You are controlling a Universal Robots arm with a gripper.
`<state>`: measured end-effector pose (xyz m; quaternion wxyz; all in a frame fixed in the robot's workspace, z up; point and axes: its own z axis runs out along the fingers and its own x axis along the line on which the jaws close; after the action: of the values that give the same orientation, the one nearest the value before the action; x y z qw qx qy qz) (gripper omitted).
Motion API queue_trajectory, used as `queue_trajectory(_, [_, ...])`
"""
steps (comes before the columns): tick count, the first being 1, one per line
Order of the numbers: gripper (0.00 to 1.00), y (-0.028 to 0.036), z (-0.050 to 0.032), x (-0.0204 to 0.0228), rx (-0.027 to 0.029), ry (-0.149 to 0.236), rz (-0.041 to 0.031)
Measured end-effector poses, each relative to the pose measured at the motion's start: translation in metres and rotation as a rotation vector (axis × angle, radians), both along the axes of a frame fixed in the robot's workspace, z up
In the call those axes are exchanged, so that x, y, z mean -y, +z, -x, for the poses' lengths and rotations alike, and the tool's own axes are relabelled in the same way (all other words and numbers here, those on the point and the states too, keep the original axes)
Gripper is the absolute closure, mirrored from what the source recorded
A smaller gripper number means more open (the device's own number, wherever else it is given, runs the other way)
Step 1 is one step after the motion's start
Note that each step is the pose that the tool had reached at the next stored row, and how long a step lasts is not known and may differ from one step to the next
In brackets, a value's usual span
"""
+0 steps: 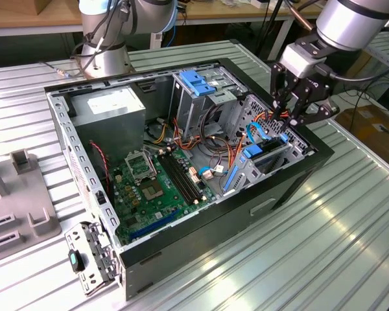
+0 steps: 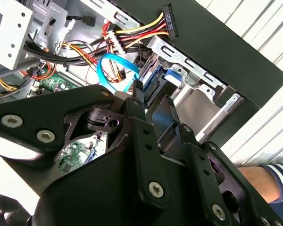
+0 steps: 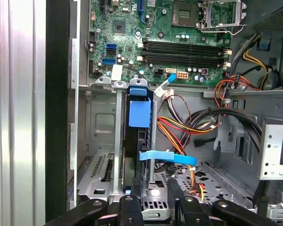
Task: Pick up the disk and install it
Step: 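Insert the second disk wire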
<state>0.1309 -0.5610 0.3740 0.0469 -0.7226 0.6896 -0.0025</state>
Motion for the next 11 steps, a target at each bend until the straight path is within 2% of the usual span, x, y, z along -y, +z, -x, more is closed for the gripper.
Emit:
queue_trajectory(3, [0.64, 0.0009, -0.0014, -0.0001, -0.0002, 0.000, 0.0000])
queue_trajectory(11, [0.64, 0.0007, -0.0178, -0.0028, -0.0013, 0.009, 0.0001])
